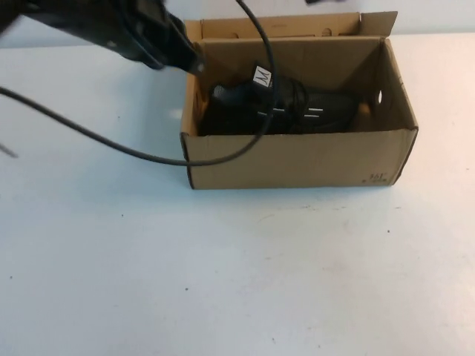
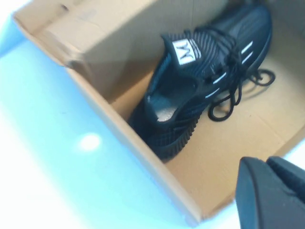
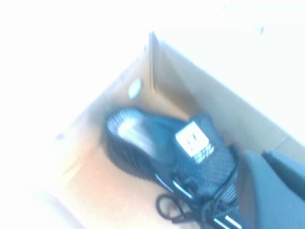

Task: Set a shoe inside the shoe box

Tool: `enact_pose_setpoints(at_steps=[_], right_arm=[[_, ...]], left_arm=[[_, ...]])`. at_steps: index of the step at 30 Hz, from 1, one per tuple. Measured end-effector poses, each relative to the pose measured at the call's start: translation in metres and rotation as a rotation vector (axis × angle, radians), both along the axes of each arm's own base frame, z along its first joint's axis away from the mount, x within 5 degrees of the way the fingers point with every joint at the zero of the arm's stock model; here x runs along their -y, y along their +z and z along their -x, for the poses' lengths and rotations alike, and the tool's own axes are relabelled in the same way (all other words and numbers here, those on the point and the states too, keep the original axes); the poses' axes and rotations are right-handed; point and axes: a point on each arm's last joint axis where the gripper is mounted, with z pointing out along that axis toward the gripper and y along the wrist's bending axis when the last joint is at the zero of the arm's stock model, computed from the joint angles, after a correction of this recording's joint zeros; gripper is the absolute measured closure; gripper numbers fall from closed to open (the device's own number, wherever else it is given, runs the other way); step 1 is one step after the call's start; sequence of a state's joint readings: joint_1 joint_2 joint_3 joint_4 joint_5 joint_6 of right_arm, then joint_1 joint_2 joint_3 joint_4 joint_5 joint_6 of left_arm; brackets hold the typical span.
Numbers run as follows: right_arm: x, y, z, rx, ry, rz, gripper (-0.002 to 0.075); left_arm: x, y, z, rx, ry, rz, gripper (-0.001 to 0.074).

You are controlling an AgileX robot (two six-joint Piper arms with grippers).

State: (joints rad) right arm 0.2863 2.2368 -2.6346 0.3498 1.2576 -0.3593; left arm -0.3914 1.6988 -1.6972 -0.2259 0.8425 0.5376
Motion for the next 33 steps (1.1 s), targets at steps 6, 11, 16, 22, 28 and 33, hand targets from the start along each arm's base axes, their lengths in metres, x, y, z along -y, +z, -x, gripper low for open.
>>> enact_pose_setpoints(at_steps=[6,11,16,22,28,33], right_arm=[[0.009,0.054,0.035,0.077,-0.023,-0.069,0.0743],[0.01,0.073,0.05,0.095,-0.003,-0.121,0.0743],[0.011,0.075,0.052,0.106,-0.014,-0.1,0.0742],[0.017,0.081,0.056,0.139,-0.071,-0.052,0.0743],[0.006,0.091,0.068,0.138,0.055,-0.152,0.0743],[0.006,0.09,0.068,0.145,0.044,-0.124,0.0743]], left_arm=[[-0.041,0.061,0.05,0.055,0.069,0.055,0.0736],[-0.069,0.096,0.098,0.132,0.111,0.09,0.0736],[-0.087,0.098,0.149,0.192,0.137,0.125,0.0736],[-0.106,0.067,0.191,0.219,0.221,0.121,0.0736],[-0.118,0.036,0.205,0.19,0.289,0.061,0.0736],[-0.12,0.037,0.206,0.214,0.317,0.072,0.0736]])
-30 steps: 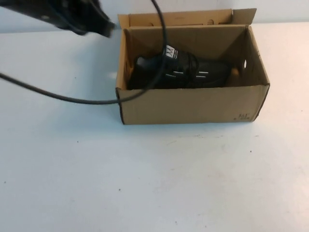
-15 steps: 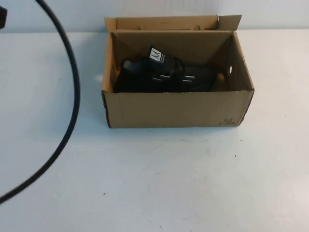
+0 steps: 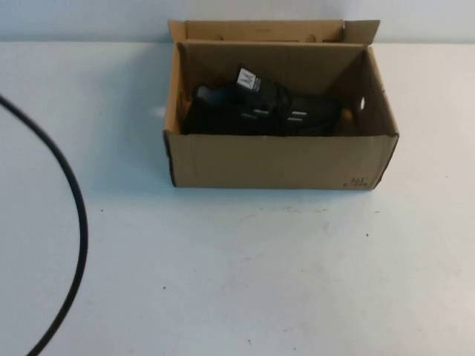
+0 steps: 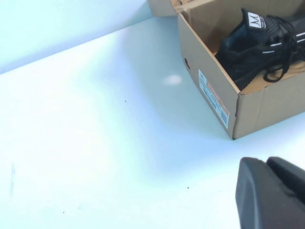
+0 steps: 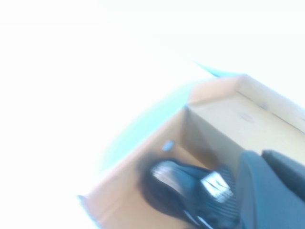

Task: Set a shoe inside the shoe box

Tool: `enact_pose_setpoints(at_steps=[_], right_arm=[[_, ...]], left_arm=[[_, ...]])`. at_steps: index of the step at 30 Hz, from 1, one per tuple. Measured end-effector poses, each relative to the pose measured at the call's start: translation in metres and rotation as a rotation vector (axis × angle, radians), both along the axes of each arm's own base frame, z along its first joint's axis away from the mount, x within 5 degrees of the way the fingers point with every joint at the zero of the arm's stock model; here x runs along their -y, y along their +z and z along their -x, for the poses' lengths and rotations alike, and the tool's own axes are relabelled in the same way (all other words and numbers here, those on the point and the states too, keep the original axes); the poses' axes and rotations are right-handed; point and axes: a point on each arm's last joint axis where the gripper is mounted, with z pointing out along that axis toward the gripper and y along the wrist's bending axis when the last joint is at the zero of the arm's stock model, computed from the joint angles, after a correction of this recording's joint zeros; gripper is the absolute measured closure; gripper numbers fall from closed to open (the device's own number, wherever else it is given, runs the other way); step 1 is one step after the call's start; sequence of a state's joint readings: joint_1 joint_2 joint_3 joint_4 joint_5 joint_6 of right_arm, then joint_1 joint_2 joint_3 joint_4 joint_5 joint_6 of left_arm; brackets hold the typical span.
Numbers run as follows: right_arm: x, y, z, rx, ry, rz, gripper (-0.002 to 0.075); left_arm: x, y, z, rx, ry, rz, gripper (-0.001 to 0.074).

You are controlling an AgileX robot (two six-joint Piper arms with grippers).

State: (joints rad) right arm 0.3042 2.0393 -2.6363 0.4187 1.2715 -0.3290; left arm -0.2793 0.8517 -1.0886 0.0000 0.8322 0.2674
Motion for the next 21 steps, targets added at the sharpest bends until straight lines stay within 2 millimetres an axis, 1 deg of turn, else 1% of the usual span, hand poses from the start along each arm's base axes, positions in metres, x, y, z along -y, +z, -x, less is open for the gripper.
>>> enact_pose_setpoints(at_steps=[3,6,8,11,14,17,19,21], right_arm=[[0.004,-0.004,-0.004,-0.01,-0.056,0.036,0.0743],[0.002,-0.016,-0.01,-0.076,-0.071,0.032,0.0743],[-0.004,-0.025,-0.011,-0.121,-0.011,-0.003,0.0743],[-0.019,-0.031,-0.007,-0.164,0.159,-0.104,0.0743],[-0.029,-0.026,0.001,-0.148,0.298,-0.2,0.0742],[-0.031,-0.019,0.006,-0.097,0.353,-0.215,0.0742],[-0.027,-0.015,0.008,-0.061,0.333,-0.172,0.0743],[-0.016,-0.007,0.011,-0.028,0.23,-0.079,0.0743]], left_arm=[[0.0,0.0,0.0,0.0,0.003,0.005,0.0736],[0.0,0.0,0.0,0.0,0.003,0.005,0.0734],[0.0,0.0,0.0,0.0,0.003,0.005,0.0735],[0.0,0.0,0.0,0.0,0.003,0.005,0.0735],[0.0,0.0,0.0,0.0,0.003,0.005,0.0736],[0.0,0.0,0.0,0.002,0.005,-0.001,0.0736],[-0.001,0.0,0.0,0.003,0.007,-0.005,0.0736],[-0.001,0.0,0.0,0.001,0.007,-0.007,0.0736]])
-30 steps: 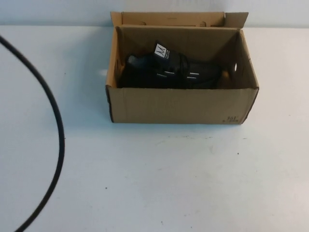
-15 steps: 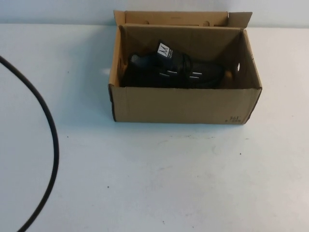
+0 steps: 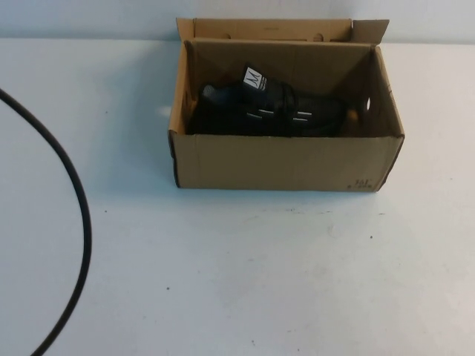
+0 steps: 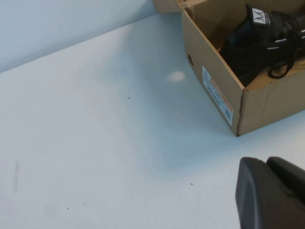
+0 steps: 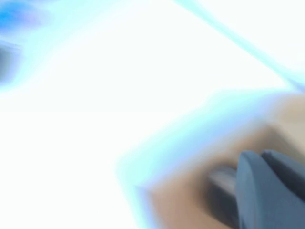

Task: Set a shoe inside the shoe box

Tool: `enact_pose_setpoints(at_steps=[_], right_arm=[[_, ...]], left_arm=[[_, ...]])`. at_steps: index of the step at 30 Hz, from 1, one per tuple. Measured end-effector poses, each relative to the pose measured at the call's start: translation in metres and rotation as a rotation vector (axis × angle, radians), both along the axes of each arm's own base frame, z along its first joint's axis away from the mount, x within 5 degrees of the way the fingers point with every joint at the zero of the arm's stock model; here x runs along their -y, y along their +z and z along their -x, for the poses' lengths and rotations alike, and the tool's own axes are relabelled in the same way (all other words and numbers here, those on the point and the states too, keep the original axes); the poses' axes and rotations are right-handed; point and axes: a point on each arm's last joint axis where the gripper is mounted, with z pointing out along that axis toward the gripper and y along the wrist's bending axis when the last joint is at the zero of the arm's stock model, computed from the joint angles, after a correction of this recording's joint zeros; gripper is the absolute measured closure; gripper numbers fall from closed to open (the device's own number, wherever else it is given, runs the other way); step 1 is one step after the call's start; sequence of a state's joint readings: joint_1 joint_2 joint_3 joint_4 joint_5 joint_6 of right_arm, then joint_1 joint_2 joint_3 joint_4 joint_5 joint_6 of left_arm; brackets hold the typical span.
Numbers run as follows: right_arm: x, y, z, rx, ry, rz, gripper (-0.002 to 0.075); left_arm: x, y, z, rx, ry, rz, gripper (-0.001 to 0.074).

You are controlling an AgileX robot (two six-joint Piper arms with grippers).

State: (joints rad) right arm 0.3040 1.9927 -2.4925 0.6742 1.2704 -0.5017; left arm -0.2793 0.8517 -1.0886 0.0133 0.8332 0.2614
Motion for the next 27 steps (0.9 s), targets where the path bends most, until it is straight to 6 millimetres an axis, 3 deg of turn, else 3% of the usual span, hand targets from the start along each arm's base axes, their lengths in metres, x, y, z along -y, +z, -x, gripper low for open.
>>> enact_pose_setpoints(at_steps=[4,7,11,15,18,22,25,27], right_arm=[[0.041,0.025,0.014,0.079,-0.346,0.2,0.0743],[0.069,0.052,0.038,0.158,-0.54,0.257,0.0743],[0.091,0.09,0.095,0.236,-0.607,0.209,0.0743],[0.106,0.104,0.151,0.26,-0.605,0.175,0.0743],[0.116,0.097,0.184,0.257,-0.606,0.176,0.0743],[0.125,0.065,0.218,0.278,-0.6,0.142,0.0743],[0.129,0.024,0.239,0.291,-0.597,0.09,0.0743],[0.132,-0.014,0.25,0.286,-0.601,0.061,0.0742]], left_arm=[[0.0,-0.001,0.0,-0.008,0.0,-0.002,0.0736],[0.0,-0.003,0.0,-0.013,0.001,0.003,0.0736],[0.005,-0.016,-0.005,-0.021,-0.008,0.053,0.0736],[0.01,-0.033,-0.01,-0.028,-0.017,0.123,0.0736],[0.011,-0.042,-0.012,-0.035,-0.016,0.143,0.0736],[0.012,-0.045,-0.013,-0.033,-0.015,0.154,0.0736],[0.012,-0.045,-0.013,-0.026,-0.016,0.153,0.0736],[0.012,-0.045,-0.013,-0.022,-0.017,0.154,0.0736]])
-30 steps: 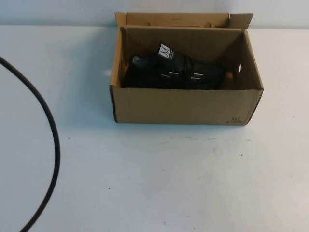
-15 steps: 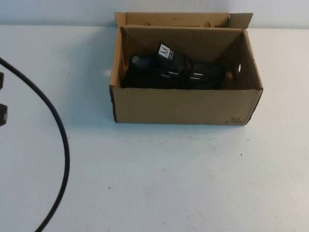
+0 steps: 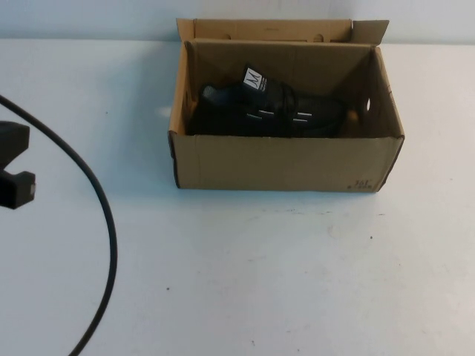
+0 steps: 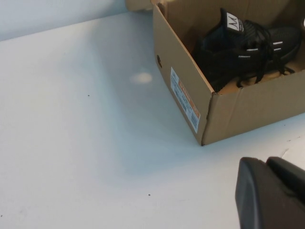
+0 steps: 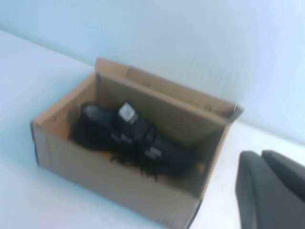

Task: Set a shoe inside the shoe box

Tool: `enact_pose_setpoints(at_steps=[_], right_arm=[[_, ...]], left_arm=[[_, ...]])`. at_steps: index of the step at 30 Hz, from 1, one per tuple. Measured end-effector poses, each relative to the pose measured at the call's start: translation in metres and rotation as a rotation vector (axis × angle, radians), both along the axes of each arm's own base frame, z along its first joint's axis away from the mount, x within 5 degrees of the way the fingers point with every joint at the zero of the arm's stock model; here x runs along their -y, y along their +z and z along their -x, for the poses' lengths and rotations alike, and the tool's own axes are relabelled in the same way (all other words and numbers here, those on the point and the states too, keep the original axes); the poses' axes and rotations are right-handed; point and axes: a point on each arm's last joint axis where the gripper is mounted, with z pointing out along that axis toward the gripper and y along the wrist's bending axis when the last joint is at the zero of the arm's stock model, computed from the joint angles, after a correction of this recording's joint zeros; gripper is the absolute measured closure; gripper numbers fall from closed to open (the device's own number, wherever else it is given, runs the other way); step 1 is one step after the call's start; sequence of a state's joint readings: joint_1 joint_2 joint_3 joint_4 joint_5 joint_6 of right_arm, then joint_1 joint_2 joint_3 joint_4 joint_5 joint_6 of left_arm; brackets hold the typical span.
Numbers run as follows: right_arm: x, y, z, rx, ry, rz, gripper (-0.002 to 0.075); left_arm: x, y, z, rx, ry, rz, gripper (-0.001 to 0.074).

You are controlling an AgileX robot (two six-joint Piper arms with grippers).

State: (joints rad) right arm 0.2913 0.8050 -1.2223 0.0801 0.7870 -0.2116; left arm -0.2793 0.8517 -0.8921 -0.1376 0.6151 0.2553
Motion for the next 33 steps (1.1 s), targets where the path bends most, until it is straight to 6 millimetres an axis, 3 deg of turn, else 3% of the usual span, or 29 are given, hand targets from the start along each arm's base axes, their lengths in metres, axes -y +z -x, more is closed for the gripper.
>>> enact_pose_setpoints(at_steps=[3,5,9,20,33], right_arm=[[0.002,-0.062,0.009,-0.044,-0.002,-0.028,0.0742],[0.002,-0.091,0.016,-0.055,0.001,-0.08,0.0743],[0.004,-0.128,0.026,-0.059,-0.008,-0.138,0.0743],[0.006,-0.152,0.036,-0.131,0.003,-0.127,0.0743],[0.005,-0.157,0.038,-0.184,0.014,-0.108,0.0742]], left_arm=[[0.0,0.0,0.0,0.0,-0.001,0.0,0.0736],[0.0,0.0,0.0,-0.001,-0.001,-0.001,0.0736],[0.0,0.0,0.0,-0.003,-0.002,-0.001,0.0736],[0.0,-0.006,0.003,-0.058,-0.009,-0.018,0.0736],[0.0,-0.01,0.003,-0.056,-0.008,-0.019,0.0736]])
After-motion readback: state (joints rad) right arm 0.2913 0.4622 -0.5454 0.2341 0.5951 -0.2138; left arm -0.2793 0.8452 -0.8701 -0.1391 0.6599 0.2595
